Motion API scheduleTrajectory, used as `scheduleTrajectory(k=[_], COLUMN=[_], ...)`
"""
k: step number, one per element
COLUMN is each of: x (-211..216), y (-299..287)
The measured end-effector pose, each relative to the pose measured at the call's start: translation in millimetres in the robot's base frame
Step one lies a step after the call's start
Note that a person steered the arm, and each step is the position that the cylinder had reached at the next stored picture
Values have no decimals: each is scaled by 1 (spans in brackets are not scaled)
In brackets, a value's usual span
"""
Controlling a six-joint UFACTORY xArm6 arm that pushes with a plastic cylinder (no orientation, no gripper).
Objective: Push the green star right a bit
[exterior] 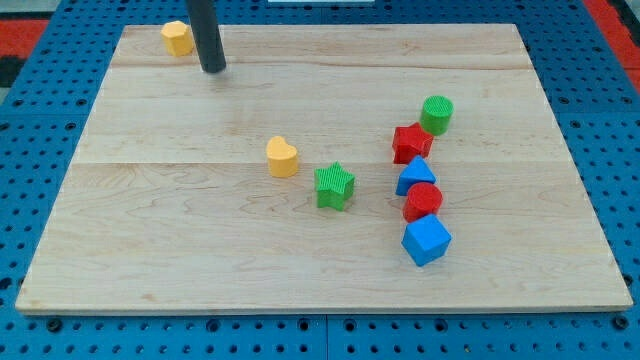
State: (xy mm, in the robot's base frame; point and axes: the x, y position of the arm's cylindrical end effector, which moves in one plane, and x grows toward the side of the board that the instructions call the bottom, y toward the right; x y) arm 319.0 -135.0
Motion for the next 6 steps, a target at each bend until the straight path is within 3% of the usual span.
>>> scheduleTrajectory(k=[2, 3, 4, 6], x=[149, 173, 159, 125], y=[31, 102, 141, 89])
